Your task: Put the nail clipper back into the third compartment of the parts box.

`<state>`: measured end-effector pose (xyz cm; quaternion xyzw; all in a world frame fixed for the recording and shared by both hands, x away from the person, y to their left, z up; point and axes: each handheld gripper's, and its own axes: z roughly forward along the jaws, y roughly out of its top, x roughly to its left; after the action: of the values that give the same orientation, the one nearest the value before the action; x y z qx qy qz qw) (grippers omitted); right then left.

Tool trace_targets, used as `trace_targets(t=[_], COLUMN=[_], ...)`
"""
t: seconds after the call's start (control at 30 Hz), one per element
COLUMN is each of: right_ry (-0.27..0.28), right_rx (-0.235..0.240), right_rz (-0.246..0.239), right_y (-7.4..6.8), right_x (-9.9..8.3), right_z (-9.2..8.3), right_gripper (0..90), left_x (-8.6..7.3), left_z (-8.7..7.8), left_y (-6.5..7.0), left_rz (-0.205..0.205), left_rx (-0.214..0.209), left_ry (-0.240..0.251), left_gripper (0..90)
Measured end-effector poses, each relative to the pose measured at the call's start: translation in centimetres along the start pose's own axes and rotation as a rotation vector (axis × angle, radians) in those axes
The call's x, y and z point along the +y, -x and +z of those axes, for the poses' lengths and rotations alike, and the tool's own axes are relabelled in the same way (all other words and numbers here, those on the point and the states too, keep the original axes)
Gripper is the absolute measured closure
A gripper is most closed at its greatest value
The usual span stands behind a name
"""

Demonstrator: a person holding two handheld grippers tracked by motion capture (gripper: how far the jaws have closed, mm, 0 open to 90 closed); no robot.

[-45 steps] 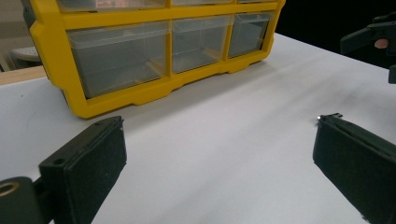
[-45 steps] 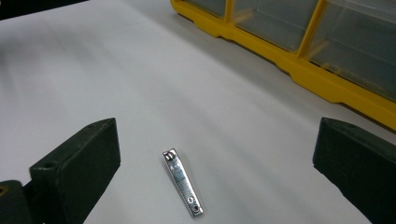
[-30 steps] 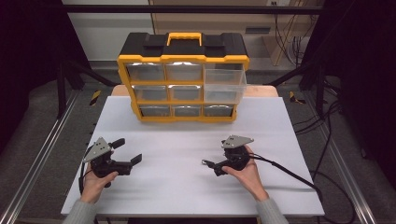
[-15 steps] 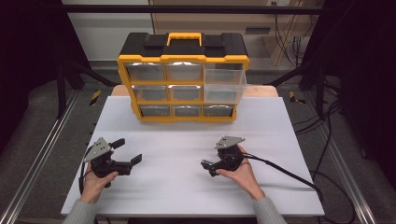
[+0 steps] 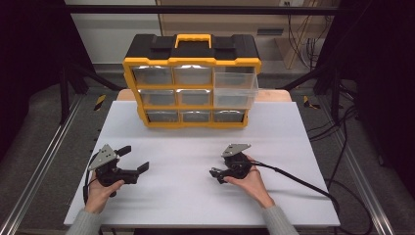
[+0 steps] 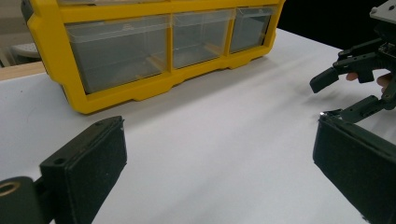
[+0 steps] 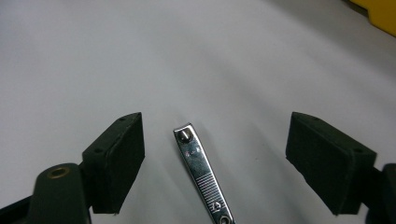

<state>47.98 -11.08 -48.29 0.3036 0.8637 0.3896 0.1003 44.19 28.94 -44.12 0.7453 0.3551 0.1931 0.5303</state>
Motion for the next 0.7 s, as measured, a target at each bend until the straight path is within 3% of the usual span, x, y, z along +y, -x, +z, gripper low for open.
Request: trace_targets(t=[0.2, 0.7], right_ry=[-0.017, -0.055], right_rx=[0.011, 0.022], right_rz=[-0.039, -0.039], right_y=[-0.52, -0.39], right_x=[0.33, 0.15], right_z=[0.58, 0.71], right_gripper=[34.8, 56.6], left_x=[0.01, 0.01], left_z=[-0.04, -0.04], left_y=[0.01, -0.03], left_rz=[0.0, 0.0], left_rx=[0.0, 0.001], left_ry=[0.002, 0.001], left_gripper=[2.8, 2.9])
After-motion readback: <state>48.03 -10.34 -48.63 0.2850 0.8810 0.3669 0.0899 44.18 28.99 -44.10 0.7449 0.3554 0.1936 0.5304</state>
